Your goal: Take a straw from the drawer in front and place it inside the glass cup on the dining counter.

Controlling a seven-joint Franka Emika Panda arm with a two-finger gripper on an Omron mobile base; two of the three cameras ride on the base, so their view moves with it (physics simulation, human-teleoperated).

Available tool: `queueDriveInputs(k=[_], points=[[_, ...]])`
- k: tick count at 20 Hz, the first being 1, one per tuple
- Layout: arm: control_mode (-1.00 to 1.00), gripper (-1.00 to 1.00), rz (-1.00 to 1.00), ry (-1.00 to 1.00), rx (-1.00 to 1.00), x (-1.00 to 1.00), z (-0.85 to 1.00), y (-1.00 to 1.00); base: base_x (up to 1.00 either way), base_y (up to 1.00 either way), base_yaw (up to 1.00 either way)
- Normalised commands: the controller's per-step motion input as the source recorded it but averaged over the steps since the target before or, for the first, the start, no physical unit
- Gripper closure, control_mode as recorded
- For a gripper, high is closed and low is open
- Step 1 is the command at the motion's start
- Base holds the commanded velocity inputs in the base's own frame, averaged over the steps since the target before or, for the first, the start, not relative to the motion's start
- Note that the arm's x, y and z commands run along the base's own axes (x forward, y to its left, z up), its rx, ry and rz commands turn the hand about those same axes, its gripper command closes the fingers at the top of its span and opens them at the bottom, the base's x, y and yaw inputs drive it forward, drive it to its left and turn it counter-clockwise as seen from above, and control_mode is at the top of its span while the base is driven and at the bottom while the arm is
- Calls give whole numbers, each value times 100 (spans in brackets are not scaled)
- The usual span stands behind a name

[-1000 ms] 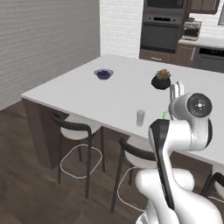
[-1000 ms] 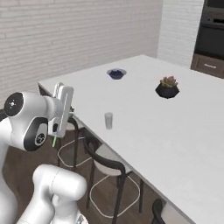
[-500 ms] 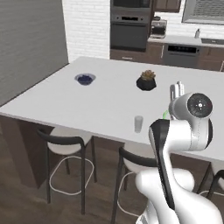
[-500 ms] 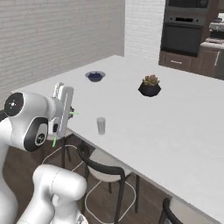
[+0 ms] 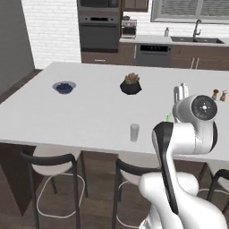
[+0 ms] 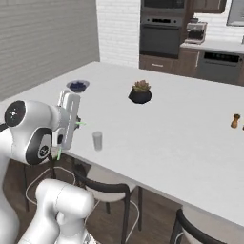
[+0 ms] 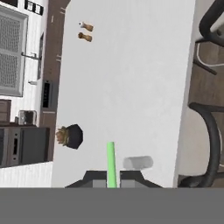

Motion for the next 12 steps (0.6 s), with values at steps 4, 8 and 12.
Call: queueDriveInputs(k=[4,8,12], points=[[100,100,0,0,0,0,0,0,53,22,-37],[-100,100,-22,-17,0,13,16,13,10,6,-9],[-100,100,2,-3,6,21,3,1,0,0,0]])
